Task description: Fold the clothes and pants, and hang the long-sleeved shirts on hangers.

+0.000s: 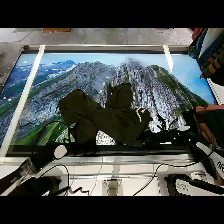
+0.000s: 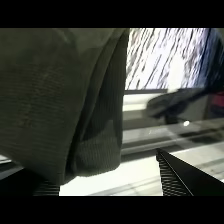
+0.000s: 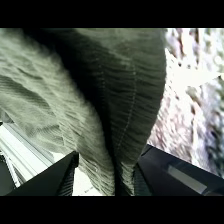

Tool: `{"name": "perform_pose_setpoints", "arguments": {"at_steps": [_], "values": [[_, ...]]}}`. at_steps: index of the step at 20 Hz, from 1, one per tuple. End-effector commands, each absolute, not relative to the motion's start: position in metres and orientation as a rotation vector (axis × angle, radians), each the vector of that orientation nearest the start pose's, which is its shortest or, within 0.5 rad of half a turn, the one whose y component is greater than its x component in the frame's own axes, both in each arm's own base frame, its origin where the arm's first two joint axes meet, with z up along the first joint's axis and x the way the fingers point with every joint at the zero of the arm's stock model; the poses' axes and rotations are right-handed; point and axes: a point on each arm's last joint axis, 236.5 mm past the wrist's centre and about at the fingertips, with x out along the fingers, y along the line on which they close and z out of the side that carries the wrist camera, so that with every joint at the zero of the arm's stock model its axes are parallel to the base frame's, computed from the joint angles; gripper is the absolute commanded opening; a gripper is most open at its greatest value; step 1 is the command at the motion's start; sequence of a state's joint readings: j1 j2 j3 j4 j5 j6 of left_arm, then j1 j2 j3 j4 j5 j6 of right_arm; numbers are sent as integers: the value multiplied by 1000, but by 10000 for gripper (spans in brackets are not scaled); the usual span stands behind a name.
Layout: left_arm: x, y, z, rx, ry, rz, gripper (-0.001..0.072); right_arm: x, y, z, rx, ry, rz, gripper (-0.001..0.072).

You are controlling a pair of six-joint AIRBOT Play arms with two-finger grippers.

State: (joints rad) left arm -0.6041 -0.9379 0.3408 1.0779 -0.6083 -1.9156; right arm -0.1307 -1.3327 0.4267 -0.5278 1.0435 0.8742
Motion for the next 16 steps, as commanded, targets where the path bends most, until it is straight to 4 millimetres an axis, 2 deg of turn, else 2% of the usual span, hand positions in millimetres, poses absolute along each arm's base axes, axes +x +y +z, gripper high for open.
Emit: {"name": "perform_pose_setpoints", "arguments": {"at_steps": [1, 2, 3, 7, 8, 11, 12, 13, 14, 16], "values": [[191, -206, -114, -459, 1366, -274, 639, 233, 148, -118, 784, 1461, 539, 466], [192, -206, -114, -460, 1361, -273, 546, 233, 148, -118, 784, 1461, 539, 465], [193, -206, -114, -460, 1358, -273, 392, 233, 148, -118, 784, 1461, 539, 465], [195, -206, -114, -456, 1348, -273, 67, 233, 148, -118, 785, 1461, 539, 465], [197, -206, -113, -458, 1341, -273, 17, 233, 148, -118, 784, 1461, 538, 464], [199, -207, -112, -462, 1331, -275, 16, 233, 148, -117, 790, 1458, 538, 407], [200, -207, -110, -465, 1325, -277, 16, 234, 149, -116, 800, 1455, 539, 297], [202, -206, -107, -472, 1314, -279, 15, 236, 151, -114, 815, 1450, 543, 143], [205, -205, -103, -482, 1300, -279, 15, 238, 152, -112, 829, 1442, 543, 44], [214, -201, -93, -511, 1263, -272, 15, 241, 154, -109, 852, 1429, 540, 30]]}}
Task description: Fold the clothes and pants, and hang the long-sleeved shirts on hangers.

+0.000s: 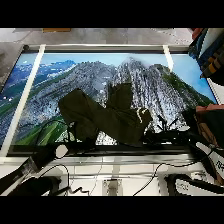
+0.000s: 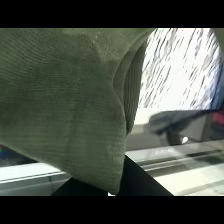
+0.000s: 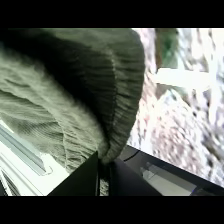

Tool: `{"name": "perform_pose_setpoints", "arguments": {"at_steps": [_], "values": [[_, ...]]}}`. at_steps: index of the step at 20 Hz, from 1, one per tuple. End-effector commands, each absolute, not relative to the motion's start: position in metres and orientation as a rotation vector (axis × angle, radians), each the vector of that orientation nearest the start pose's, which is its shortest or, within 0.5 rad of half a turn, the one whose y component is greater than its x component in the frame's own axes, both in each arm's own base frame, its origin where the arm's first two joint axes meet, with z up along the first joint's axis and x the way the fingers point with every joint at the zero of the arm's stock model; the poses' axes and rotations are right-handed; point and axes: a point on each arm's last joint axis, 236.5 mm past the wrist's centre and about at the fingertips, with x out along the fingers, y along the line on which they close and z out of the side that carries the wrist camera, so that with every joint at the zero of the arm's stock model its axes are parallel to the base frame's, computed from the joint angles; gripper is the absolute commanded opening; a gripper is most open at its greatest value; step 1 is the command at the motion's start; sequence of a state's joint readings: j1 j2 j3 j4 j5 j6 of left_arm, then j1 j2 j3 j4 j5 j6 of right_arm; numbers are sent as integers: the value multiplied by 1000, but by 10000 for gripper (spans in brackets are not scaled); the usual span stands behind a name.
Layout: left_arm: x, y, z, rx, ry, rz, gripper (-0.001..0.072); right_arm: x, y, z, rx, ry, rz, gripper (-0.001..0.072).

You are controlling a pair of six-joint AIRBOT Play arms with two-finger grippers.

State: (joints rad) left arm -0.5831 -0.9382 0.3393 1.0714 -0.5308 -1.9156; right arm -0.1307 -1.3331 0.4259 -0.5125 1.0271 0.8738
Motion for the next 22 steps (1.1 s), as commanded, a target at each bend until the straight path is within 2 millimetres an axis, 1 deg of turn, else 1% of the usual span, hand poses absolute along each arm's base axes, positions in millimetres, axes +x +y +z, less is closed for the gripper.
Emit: {"name": "perform_pose_setpoints", "arguments": {"at_steps": [1, 3, 5, 6, 7, 9, 11, 12, 13, 14, 15, 16, 17, 18, 19, 20, 22], "values": [[219, -198, -88, -527, 1242, -266, 15, 243, 155, -108, 865, 1421, 540, 30], [229, -191, -77, -559, 1199, -254, 15, 249, 160, -99, 905, 1395, 553, 29], [239, -183, -64, -593, 1145, -243, 14, 259, 169, -76, 903, 1319, 653, 29], [247, -176, -56, -612, 1109, -232, 14, 267, 170, -64, 898, 1284, 680, 29], [255, -167, -48, -615, 1069, -217, 13, 279, 168, -53, 877, 1238, 688, 29], [281, -133, -28, -539, 969, -164, 11, 313, 160, -29, 818, 1133, 674, 28], [313, -81, 3, -443, 870, -52, 9, 358, 144, 1, 779, 1017, 602, 28], [331, -46, 26, -404, 797, 23, 9, 384, 132, 18, 747, 952, 552, 27], [345, -11, 49, -375, 725, 101, 9, 408, 118, 34, 707, 891, 497, 27], [355, 29, 75, -356, 654, 191, 9, 431, 100, 52, 651, 829, 427, 27], [360, 67, 98, -344, 596, 275, 9, 451, 79, 70, 596, 774, 355, 26], [363, 101, 117, -333, 554, 343, 9, 469, 55, 92, 548, 717, 276, 25], [364, 134, 134, -324, 518, 412, 9, 481, 30, 114, 513, 667, 205, 25], [365, 160, 149, -320, 490, 465, 7, 490, 4, 136, 493, 618, 135, 25], [368, 180, 163, -309, 466, 494, 7, 495, -19, 156, 494, 579, 82, 25], [374, 193, 175, -299, 449, 503, 7, 496, -40, 174, 504, 545, 41, 25], [398, 207, 194, -276, 428, 491, 7, 494, -72, 200, 524, 493, -10, 25]]}}
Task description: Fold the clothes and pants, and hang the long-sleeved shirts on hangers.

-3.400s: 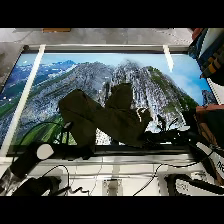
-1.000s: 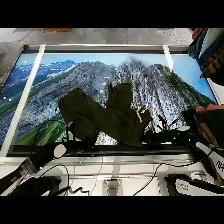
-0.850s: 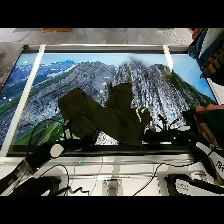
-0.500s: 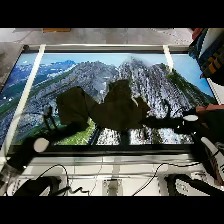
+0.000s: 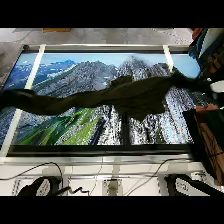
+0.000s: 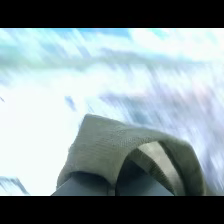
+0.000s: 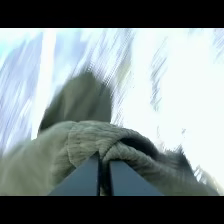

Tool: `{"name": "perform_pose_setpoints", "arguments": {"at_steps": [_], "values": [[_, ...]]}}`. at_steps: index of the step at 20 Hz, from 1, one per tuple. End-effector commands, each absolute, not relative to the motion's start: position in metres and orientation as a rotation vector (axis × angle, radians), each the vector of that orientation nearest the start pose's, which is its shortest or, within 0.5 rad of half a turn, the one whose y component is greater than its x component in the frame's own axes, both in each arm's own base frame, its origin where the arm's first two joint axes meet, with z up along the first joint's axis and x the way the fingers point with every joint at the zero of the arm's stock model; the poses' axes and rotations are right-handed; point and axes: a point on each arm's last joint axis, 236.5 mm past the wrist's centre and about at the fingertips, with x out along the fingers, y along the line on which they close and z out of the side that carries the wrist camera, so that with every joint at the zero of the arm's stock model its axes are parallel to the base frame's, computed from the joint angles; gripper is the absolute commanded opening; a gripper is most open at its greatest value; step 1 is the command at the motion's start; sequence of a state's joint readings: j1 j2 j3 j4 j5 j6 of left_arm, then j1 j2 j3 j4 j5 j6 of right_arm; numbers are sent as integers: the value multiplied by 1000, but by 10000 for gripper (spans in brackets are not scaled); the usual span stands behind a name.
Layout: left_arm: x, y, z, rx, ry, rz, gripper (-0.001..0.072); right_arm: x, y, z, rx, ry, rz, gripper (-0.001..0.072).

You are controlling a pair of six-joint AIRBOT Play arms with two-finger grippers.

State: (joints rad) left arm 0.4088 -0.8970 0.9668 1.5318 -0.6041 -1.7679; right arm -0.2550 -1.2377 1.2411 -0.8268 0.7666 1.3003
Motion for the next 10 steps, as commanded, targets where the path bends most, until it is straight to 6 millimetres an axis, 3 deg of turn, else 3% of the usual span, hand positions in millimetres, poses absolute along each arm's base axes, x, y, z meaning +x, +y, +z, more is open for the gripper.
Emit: {"name": "perform_pose_setpoints", "arguments": {"at_steps": [1, 4, 6, 8, 10], "values": [[413, 209, 197, -275, 429, 475, 7, 494, -84, 212, 523, 464, -28, 24], [452, 208, 191, -318, 508, 431, 8, 498, -102, 238, 527, 410, -61, 24], [466, 209, 185, -326, 563, 420, 8, 505, -109, 240, 538, 422, -83, 24], [463, 210, 175, -337, 621, 422, 9, 510, -104, 223, 539, 509, -63, 24], [452, 209, 162, -284, 702, 414, 12, 503, -92, 194, 533, 636, -25, 26]]}}
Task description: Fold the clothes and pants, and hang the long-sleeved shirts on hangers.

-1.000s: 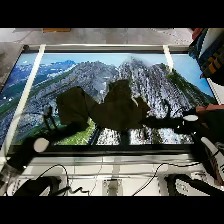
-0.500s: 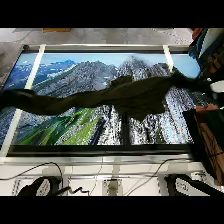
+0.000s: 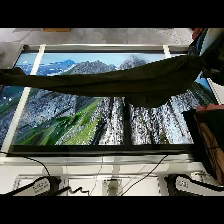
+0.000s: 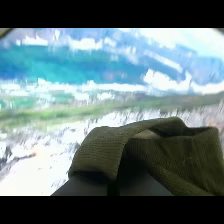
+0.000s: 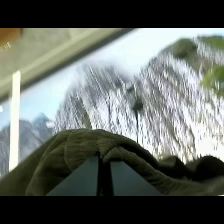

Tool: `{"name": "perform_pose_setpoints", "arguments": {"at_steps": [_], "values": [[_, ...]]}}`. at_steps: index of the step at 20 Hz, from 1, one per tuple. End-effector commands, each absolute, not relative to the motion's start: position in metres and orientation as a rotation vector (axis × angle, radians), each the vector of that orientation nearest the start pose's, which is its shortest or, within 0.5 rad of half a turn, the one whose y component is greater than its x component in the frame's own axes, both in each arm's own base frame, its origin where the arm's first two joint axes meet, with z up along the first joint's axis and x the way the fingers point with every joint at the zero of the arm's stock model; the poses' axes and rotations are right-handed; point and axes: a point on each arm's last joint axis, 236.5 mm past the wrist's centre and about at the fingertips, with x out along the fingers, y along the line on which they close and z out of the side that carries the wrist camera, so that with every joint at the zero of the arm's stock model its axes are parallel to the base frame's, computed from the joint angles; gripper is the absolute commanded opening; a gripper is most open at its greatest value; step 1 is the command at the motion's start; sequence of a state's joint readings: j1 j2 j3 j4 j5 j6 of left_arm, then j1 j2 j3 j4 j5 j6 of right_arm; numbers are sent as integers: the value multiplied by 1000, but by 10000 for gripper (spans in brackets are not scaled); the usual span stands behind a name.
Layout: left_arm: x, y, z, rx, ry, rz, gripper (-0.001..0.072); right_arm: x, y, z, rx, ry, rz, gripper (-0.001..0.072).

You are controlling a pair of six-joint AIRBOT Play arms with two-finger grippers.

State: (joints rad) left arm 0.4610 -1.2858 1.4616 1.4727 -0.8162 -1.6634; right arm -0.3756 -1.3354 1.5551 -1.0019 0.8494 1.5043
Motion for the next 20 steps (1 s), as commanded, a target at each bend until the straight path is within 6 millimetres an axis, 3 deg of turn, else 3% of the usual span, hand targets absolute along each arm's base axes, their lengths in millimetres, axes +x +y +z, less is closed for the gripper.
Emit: {"name": "perform_pose_setpoints", "arguments": {"at_steps": [1, 3, 7, 11, 13, 15, 18, 20], "values": [[447, 209, 155, -242, 745, 403, 14, 498, -87, 183, 483, 686, 7, 27], [439, 207, 142, -216, 813, 390, 14, 483, -78, 165, 373, 785, 76, 27], [426, 199, 96, -254, 985, 370, 14, 458, -73, 134, 351, 932, 88, 25], [415, 194, 54, -274, 1054, 369, 13, 426, -63, 62, 412, 1063, 73, 24], [396, 198, 36, -236, 1099, 394, 13, 396, -53, 31, 411, 1115, 78, 25], [377, 201, 22, -184, 1143, 396, 14, 360, -48, 13, 387, 1174, 68, 25], [350, 197, -2, -143, 1233, 371, 14, 293, -45, 1, 309, 1355, 59, 25], [339, 207, -6, -107, 1267, 397, 14, 257, -62, 1, 211, 1478, 8, 26]]}}
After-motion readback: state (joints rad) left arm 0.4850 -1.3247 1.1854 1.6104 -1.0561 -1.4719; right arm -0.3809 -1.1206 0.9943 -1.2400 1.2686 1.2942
